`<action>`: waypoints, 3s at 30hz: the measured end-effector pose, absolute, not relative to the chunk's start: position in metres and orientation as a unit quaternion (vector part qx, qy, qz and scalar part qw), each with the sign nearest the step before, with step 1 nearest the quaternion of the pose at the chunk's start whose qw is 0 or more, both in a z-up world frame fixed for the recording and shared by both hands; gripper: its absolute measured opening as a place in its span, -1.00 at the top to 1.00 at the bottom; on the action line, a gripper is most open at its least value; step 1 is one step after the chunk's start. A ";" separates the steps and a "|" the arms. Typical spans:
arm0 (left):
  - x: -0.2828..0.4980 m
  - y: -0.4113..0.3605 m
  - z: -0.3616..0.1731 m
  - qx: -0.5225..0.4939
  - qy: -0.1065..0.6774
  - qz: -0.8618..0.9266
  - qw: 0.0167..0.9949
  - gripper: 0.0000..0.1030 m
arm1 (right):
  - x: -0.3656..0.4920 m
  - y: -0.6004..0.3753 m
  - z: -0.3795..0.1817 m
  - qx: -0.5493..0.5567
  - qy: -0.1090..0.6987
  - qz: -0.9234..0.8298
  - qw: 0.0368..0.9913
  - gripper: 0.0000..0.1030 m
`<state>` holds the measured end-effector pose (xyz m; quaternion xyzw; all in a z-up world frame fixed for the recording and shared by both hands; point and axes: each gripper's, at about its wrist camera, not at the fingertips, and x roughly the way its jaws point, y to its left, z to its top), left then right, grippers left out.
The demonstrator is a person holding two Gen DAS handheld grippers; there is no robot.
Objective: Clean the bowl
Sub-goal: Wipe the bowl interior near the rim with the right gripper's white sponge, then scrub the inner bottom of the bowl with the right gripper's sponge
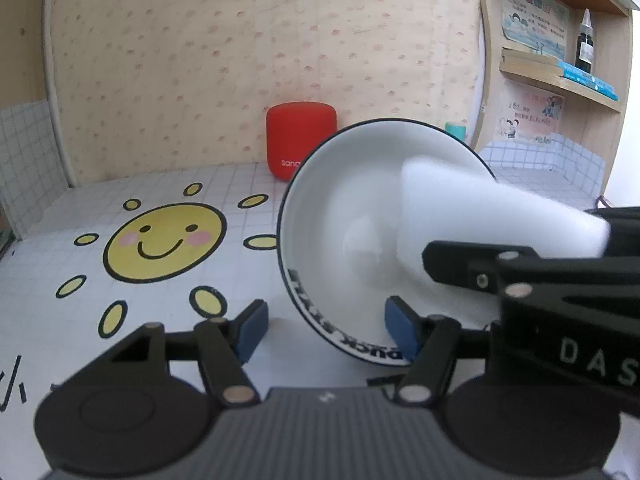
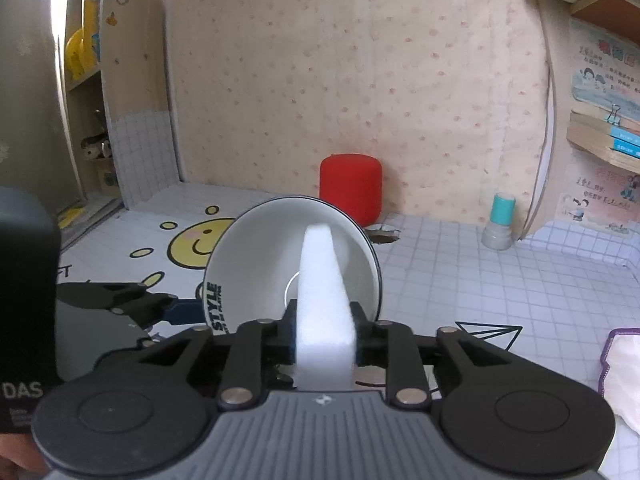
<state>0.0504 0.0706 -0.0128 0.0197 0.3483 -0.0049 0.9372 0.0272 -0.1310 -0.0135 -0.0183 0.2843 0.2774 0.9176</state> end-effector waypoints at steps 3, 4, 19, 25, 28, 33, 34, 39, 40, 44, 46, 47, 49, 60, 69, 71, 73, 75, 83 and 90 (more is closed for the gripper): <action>0.050 0.072 -0.013 0.016 0.349 -0.005 0.937 -0.22 | 0.029 -0.125 -0.013 -0.022 0.282 0.283 0.916 0.49; 0.050 0.071 -0.013 0.016 0.348 -0.004 0.937 -0.23 | 0.030 -0.124 -0.013 -0.024 0.283 0.286 0.915 0.46; 0.049 0.074 -0.012 0.007 0.350 -0.005 0.937 -0.25 | 0.016 -0.141 -0.008 -0.016 0.262 0.279 0.924 0.43; 0.048 0.075 -0.012 0.007 0.352 -0.004 0.936 -0.24 | 0.014 -0.143 -0.007 -0.004 0.257 0.274 0.927 0.65; 0.046 0.075 -0.012 0.007 0.352 -0.004 0.936 -0.23 | 0.017 -0.144 -0.003 0.004 0.251 0.264 0.931 0.65; 0.040 0.076 -0.012 0.005 0.352 -0.004 0.936 -0.23 | 0.022 -0.133 0.001 0.002 0.262 0.299 0.917 0.66; 0.039 0.076 -0.011 0.003 0.352 -0.004 0.936 -0.23 | 0.021 -0.131 0.000 -0.002 0.264 0.304 0.916 0.66; 0.036 0.078 -0.011 0.002 0.351 -0.003 0.936 -0.23 | 0.014 -0.138 -0.003 -0.010 0.268 0.289 0.919 0.66; 0.036 0.077 -0.011 0.002 0.351 -0.002 0.936 -0.23 | 0.014 -0.140 -0.002 -0.009 0.265 0.279 0.923 0.66; 0.033 0.075 -0.010 0.003 0.351 0.001 0.937 -0.23 | 0.019 -0.137 0.005 0.001 0.249 0.279 0.927 0.66; 0.032 0.076 -0.010 0.001 0.350 -0.001 0.937 -0.23 | 0.020 -0.129 0.004 -0.007 0.251 0.289 0.924 0.66; 0.032 0.077 -0.010 -0.001 0.350 -0.002 0.937 -0.24 | 0.019 -0.125 0.002 -0.012 0.254 0.292 0.922 0.66; 0.032 0.079 -0.010 0.000 0.351 -0.002 0.937 -0.24 | 0.019 -0.121 -0.001 -0.018 0.260 0.296 0.919 0.65; 0.032 0.092 -0.008 -0.006 0.351 0.012 0.936 -0.28 | 0.017 -0.131 -0.006 -0.015 0.273 0.290 0.917 0.66; 0.030 0.099 -0.007 -0.008 0.353 0.023 0.935 -0.37 | 0.016 -0.132 -0.006 -0.016 0.271 0.284 0.920 0.65; 0.029 0.097 -0.008 -0.004 0.354 0.020 0.935 -0.37 | 0.017 -0.132 -0.005 -0.010 0.269 0.282 0.921 0.65; 0.028 0.095 -0.008 0.001 0.354 0.019 0.935 -0.37 | 0.019 -0.130 -0.002 -0.005 0.267 0.284 0.921 0.65; 0.027 0.095 -0.008 0.000 0.354 0.019 0.935 -0.36 | 0.020 -0.122 0.001 -0.006 0.265 0.294 0.918 0.65; 0.026 0.095 -0.008 -0.003 0.354 0.022 0.935 -0.36 | 0.009 -0.115 -0.004 -0.022 0.279 0.312 0.908 0.65; 0.024 0.107 -0.008 0.002 0.355 0.008 0.935 -0.35 | 0.019 -0.119 0.004 0.010 0.265 0.300 0.916 0.65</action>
